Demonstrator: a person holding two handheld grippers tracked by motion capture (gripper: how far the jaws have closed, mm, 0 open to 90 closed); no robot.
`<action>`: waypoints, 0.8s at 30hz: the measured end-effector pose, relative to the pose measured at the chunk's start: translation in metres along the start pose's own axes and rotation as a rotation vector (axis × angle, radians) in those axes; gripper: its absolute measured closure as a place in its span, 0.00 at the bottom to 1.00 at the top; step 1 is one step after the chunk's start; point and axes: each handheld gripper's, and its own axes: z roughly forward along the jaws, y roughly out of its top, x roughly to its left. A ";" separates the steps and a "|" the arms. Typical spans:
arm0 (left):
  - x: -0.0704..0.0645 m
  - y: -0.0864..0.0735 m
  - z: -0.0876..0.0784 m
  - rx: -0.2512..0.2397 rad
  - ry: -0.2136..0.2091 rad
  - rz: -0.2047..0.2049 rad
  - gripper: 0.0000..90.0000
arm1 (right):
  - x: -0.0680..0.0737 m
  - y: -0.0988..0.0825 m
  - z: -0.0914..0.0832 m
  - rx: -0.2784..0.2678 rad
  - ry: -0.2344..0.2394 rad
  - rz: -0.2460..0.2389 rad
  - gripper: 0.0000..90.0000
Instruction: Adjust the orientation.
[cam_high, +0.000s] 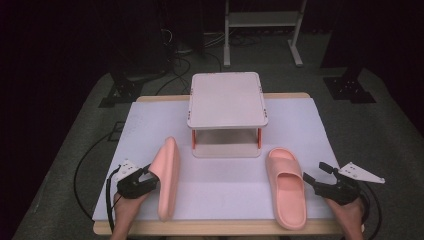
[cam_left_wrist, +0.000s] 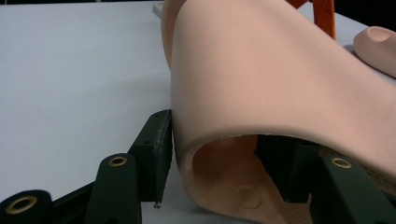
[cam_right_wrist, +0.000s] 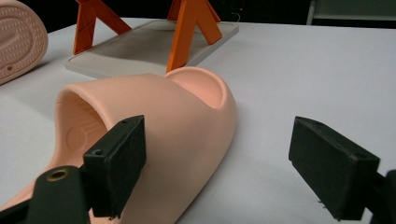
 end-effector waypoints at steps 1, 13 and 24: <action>-0.001 0.000 0.000 -0.006 -0.001 0.000 0.51 | 0.000 0.000 0.000 0.000 0.000 0.001 0.21; -0.012 0.003 0.003 -0.013 -0.026 0.045 0.51 | 0.000 -0.001 0.000 -0.004 0.004 0.005 0.21; -0.029 0.004 0.024 0.029 -0.066 0.075 0.50 | 0.002 0.000 -0.002 -0.010 0.008 0.001 0.21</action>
